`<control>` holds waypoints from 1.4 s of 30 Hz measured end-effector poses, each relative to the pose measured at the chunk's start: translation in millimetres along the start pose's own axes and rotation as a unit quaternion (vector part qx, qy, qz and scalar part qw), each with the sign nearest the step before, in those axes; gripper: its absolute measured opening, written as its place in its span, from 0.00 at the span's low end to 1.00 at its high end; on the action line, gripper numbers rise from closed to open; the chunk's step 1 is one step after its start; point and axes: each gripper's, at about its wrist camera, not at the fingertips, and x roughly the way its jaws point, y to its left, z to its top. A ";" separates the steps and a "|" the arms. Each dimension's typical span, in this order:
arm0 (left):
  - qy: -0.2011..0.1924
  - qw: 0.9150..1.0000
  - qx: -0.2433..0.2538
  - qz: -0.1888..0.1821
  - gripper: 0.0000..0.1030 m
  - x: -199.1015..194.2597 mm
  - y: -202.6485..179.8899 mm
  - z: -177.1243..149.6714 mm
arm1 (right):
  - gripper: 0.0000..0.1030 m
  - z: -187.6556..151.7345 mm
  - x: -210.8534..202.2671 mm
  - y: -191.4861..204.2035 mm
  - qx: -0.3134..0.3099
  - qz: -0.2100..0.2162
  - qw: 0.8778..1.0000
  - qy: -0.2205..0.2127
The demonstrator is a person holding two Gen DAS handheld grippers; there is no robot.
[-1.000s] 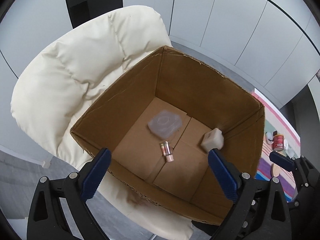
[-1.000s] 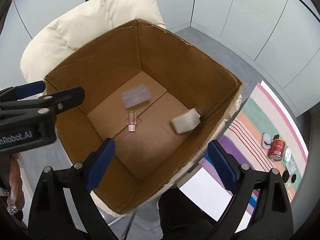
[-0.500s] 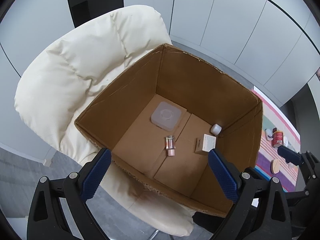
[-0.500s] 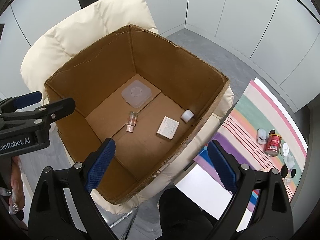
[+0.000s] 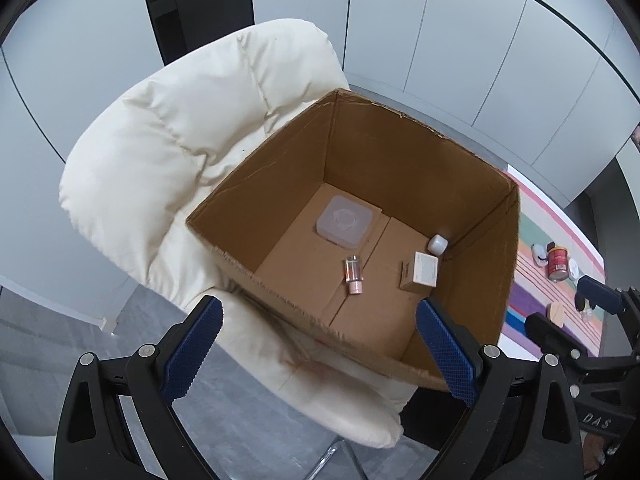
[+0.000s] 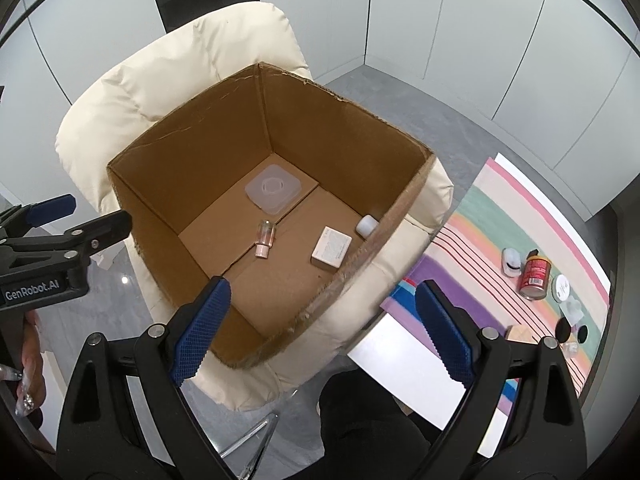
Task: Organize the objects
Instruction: 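Withdraw both open tools from the cardboard box, then move both open tools over the items on the striped cloth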
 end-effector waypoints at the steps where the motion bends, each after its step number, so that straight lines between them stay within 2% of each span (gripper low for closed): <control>1: -0.001 1.000 0.000 -0.001 0.95 -5.0 0.6 -3.9 | 0.92 -3.7 -4.3 -1.4 0.003 0.001 1.000 -0.001; 11: -0.018 0.999 0.022 0.015 0.95 -48.5 -2.4 -42.6 | 0.92 -45.4 -43.2 -10.4 0.027 0.009 1.000 -0.009; 23: -0.023 0.998 0.048 0.022 0.95 -82.3 -18.5 -96.6 | 0.92 -105.1 -79.4 -16.7 0.050 0.009 0.999 -0.007; 31: -0.023 0.998 0.049 0.018 0.95 -108.4 -25.3 -134.4 | 0.92 -150.7 -114.5 -18.7 0.062 0.018 0.998 -0.009; 39: -0.022 0.999 0.042 0.022 0.95 -128.9 -26.7 -160.4 | 0.92 -184.6 -126.3 -23.1 0.065 0.028 0.997 0.009; 42: -0.020 0.999 0.038 0.018 0.95 -129.3 -26.5 -166.3 | 0.92 -190.3 -132.0 -24.5 0.063 0.013 0.998 0.008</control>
